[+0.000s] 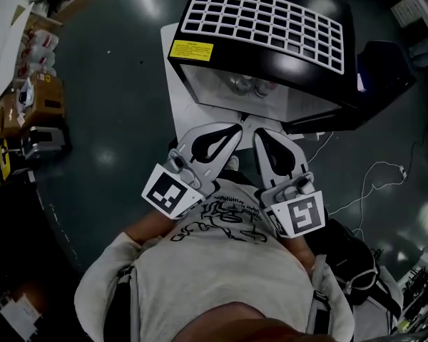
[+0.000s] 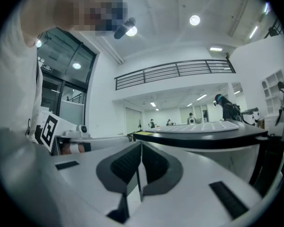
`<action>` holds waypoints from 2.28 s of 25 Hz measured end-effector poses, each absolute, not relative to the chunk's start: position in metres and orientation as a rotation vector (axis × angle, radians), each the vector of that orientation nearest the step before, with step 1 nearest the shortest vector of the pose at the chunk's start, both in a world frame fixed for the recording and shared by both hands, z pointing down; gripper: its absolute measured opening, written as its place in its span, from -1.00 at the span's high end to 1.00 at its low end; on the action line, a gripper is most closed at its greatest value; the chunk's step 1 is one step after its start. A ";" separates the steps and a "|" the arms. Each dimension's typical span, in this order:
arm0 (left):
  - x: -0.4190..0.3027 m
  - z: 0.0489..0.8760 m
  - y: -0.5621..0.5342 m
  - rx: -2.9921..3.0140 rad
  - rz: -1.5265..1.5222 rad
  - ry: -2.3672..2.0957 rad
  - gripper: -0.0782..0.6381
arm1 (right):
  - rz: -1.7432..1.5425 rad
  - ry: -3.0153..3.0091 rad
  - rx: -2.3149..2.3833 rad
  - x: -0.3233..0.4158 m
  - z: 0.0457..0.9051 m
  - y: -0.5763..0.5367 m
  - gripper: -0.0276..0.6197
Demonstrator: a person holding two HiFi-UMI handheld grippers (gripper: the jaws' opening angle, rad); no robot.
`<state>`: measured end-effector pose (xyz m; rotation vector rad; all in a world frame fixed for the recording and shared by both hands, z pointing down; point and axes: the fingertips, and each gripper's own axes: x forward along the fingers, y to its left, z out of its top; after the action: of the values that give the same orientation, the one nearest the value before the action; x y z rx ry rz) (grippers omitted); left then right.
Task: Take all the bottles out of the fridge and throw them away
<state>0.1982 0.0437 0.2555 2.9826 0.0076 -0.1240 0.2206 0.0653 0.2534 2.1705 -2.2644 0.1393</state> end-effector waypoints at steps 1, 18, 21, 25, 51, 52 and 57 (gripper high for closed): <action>0.197 0.256 0.042 2.980 -0.116 0.014 0.76 | 0.141 -2.259 2.177 0.220 0.254 0.063 0.88; 0.200 0.275 0.016 2.998 -0.163 0.038 0.76 | 0.146 -2.201 2.202 0.219 0.281 0.041 0.88; 0.201 0.279 0.014 3.007 -0.160 0.041 0.76 | 0.152 -2.201 2.205 0.220 0.285 0.038 0.88; 0.203 0.286 0.013 3.006 -0.156 0.050 0.76 | 0.163 -2.202 2.207 0.222 0.291 0.037 0.88; 0.216 0.332 0.002 3.019 -0.093 0.047 0.76 | 0.183 -2.164 2.206 0.234 0.331 0.023 0.71; 0.217 0.335 0.001 3.019 -0.092 0.040 0.76 | 0.180 -2.159 2.205 0.235 0.333 0.022 0.70; 0.225 0.348 -0.007 3.041 -0.073 0.016 0.76 | 0.168 -2.132 2.216 0.243 0.340 0.018 0.64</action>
<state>0.2246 -0.0071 0.3481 3.0406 0.0164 -0.0735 0.2425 0.0182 0.3400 2.2162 -2.1316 0.1677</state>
